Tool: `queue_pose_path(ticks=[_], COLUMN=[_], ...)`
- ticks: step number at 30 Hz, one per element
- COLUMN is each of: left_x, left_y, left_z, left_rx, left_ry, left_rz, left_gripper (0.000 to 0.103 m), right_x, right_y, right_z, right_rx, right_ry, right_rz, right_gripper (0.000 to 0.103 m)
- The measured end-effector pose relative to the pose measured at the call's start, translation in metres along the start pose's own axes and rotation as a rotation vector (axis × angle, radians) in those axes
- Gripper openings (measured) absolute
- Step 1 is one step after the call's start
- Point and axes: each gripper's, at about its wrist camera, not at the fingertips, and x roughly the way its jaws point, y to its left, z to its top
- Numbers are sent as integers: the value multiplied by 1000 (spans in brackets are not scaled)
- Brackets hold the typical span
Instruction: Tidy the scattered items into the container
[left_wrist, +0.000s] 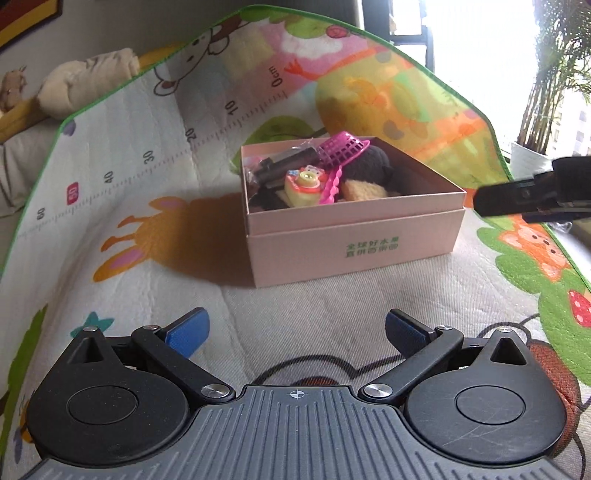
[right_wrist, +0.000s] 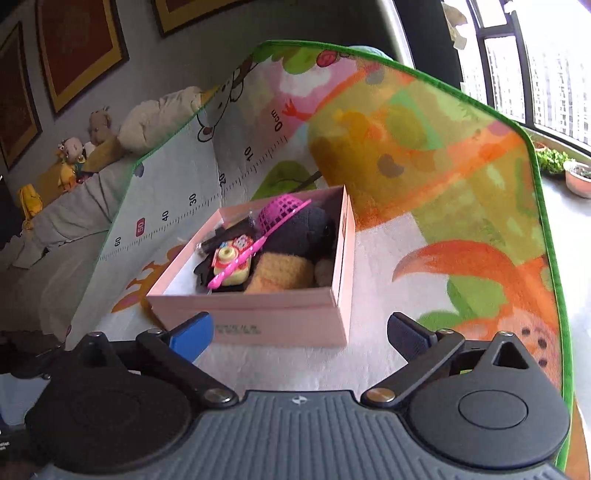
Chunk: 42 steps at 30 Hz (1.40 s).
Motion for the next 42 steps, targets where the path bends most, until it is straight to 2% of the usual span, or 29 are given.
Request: queue_pose_path(ticks=[3,8,10,12,15,20,42], left_x=[-2,9,16,25,32,37,36], left_y=[-1,-7,-9,-11,-9,-2,-4], left_z=[-5,-8,-7,-6,-5,-4,-5], left_rx=[-12,-23,-32,-33,-60,-115,-113], left_ry=[-1,-15,-12,21,48,59,58], left_rz=[8,67,70,81,93,90,92], left_gripper=[103,103,103,103,103,103,103], right_x=[-6,5,18,30,36,46,48], right_y=[8,21,19,13,8,5,6], right_z=[-26,-55,-60,-57,-51,-47,-48], right_rx=[-11,-135,-177,-147,-139,-149,-142], right_ry=[12,2,35,96,86,73,59], right_rz=[-28,-189,-240,-262,-285,-278,-282], right_gripper=[103,103,103,103,103,103,103])
